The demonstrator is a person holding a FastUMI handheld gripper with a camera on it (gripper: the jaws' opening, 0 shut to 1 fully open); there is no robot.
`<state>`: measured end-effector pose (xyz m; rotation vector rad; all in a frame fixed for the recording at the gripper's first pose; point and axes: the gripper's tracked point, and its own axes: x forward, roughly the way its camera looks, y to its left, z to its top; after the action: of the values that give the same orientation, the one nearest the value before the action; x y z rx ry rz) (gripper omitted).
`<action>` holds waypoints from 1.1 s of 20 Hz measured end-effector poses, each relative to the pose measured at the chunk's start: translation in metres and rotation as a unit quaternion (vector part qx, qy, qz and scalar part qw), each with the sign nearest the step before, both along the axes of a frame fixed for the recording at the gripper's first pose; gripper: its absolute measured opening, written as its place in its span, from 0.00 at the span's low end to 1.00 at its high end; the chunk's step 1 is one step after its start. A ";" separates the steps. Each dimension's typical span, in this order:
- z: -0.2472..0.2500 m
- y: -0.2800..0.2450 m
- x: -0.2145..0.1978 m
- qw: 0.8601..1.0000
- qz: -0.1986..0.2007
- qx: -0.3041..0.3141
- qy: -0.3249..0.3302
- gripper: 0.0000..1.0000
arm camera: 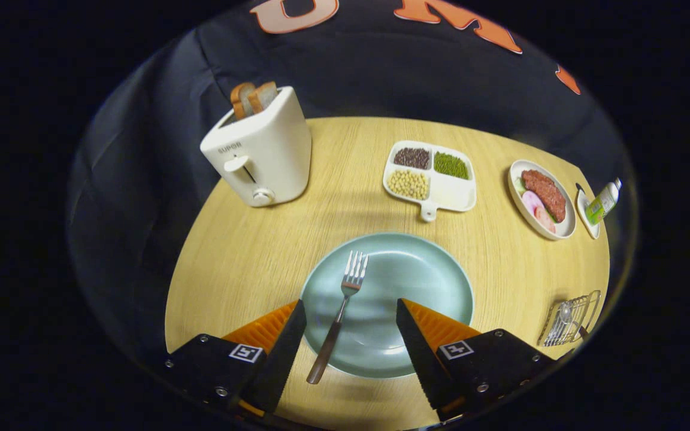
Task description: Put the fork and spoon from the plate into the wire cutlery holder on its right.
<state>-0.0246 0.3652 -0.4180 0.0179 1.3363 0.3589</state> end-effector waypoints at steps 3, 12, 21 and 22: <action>-0.019 0.007 -0.014 0.997 0.012 -0.030 0.066 0.80; -0.051 0.010 -0.018 0.985 0.028 -0.092 0.140 0.42; -0.052 0.003 -0.013 0.985 0.028 -0.076 0.151 0.03; -0.049 -0.003 -0.009 0.988 0.026 -0.077 0.135 0.02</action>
<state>-0.0339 0.3625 -0.4673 -0.1008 1.6327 0.3046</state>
